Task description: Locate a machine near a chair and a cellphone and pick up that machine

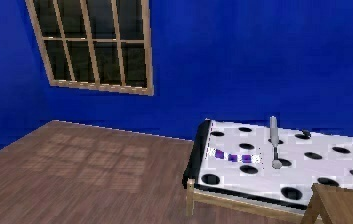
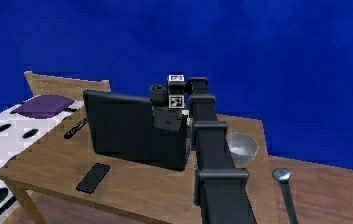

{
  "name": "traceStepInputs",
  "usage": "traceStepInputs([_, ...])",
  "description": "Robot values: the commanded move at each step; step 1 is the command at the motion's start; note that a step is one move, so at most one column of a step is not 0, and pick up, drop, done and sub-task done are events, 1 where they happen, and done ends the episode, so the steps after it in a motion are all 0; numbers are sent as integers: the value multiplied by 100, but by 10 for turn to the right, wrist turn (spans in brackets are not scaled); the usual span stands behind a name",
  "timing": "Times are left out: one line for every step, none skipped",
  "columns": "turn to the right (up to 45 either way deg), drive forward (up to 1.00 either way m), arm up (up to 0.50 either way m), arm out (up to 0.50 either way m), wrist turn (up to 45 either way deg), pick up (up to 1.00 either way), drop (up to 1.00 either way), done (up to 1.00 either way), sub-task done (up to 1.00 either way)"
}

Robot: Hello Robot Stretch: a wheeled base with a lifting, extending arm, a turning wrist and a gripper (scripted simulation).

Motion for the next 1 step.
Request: traceStepInputs([0, 0, 4, 0, 0, 0, 0, 0, 0])
